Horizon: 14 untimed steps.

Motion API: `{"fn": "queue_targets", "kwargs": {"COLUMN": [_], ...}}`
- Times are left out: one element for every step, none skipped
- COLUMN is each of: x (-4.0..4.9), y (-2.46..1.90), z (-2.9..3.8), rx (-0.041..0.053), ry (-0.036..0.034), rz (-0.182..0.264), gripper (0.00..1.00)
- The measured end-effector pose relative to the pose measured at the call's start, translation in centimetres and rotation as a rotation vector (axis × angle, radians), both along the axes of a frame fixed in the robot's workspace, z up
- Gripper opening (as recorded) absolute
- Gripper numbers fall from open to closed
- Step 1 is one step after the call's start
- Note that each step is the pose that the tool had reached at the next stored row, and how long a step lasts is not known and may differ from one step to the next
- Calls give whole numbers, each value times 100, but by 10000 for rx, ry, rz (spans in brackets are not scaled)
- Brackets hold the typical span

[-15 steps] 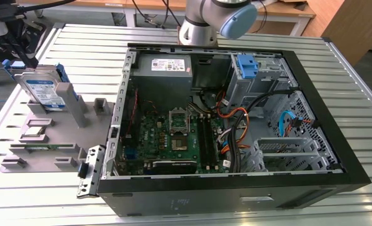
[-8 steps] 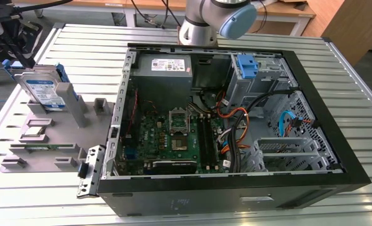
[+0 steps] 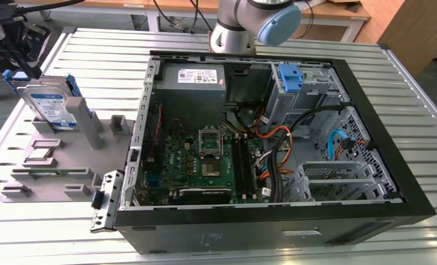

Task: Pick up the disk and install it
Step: 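Reach for the disk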

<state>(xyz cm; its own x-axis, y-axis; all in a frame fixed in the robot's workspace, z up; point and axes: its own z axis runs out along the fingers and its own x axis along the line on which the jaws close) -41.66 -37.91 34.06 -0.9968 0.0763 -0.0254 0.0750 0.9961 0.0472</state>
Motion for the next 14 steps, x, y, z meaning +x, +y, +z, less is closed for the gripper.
{"fn": "queue_targets", "kwargs": {"x": [0,0,0,0,-1,-2,-4,-6,-7,-7,-7,-7,-8,-8], "y": [2,3,4,5,6,8,9,9,9,9,9,9,9,9], "z": [-1,-2,-1,-1,-2,-3,-4,-5,-5,-5,-5,-5,-5,-5], "rx": [2,4,3,6,9,13,17,18,19,19,19,19,19,21], "ry": [-1,0,2,2,2,2,1,1,1,1,1,1,1,11], "rz": [1,2,1,0,0,0,0,0,0,0,1,1,0,0], "gripper": [10,10,10,10,10,10,10,10,10,10,10,10,10,10]}}
